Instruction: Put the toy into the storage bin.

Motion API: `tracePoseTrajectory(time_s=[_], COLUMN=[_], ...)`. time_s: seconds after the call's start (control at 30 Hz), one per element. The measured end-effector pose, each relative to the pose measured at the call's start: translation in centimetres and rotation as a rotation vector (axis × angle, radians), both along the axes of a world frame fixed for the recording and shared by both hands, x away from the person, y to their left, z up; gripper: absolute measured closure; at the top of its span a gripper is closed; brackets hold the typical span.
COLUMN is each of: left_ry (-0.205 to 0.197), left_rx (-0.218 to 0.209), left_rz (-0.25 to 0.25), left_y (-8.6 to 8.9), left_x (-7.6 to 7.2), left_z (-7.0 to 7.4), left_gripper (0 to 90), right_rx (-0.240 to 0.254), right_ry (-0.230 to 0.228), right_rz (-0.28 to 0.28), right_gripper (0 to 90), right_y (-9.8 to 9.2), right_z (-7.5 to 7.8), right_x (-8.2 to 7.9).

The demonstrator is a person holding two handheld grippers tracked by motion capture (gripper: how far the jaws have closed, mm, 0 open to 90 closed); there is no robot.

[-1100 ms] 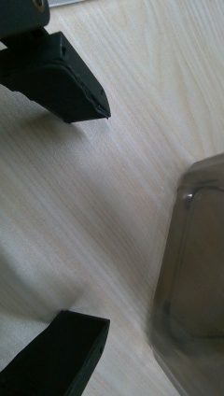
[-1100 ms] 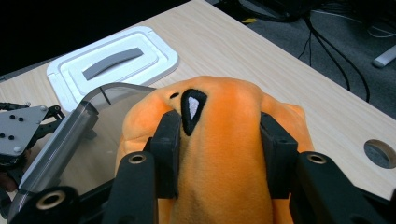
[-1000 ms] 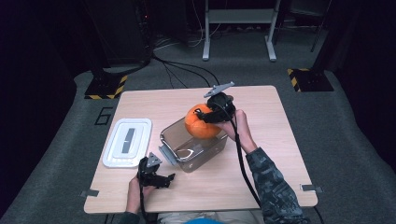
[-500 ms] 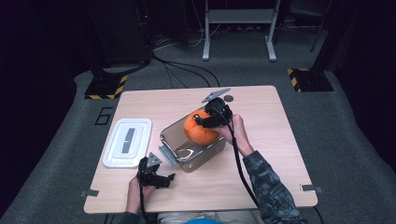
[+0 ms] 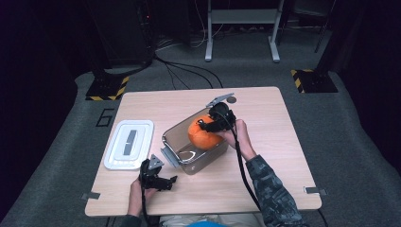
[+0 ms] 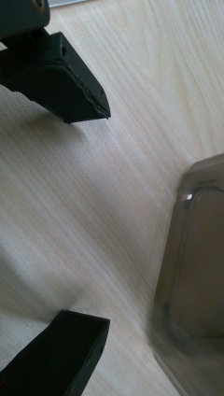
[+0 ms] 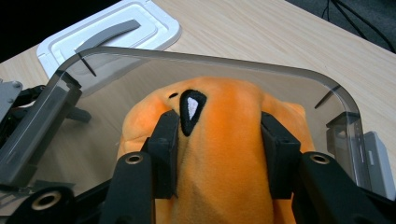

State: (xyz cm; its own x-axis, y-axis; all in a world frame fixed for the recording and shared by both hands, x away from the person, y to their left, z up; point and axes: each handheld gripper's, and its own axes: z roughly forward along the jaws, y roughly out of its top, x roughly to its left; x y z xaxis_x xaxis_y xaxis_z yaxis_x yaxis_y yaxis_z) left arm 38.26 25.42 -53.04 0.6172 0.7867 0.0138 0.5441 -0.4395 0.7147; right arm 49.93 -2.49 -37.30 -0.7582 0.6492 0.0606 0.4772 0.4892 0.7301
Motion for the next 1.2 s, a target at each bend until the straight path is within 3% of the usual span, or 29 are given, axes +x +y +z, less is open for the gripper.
tracePoseTrajectory(time_s=[0.6,0.93,1.2], left_ry=[0.0,-0.001,-0.007], left_rx=[0.001,-0.001,-0.002], left_rz=[0.0,0.002,0.006], left_y=[0.0,0.0,0.0], left_x=[0.0,0.0,0.0], left_z=[0.0,0.0,0.0], left_gripper=[1.8,1.9,1.8], right_rx=[-0.003,-0.04,-0.106], right_ry=[0.045,0.06,0.069], right_rz=[-0.006,-0.002,-0.007], right_gripper=[52.6,48.4,41.5], right_y=[0.0,0.5,1.3], right_z=[-1.3,-2.0,-2.5], right_x=[0.8,1.0,1.1])
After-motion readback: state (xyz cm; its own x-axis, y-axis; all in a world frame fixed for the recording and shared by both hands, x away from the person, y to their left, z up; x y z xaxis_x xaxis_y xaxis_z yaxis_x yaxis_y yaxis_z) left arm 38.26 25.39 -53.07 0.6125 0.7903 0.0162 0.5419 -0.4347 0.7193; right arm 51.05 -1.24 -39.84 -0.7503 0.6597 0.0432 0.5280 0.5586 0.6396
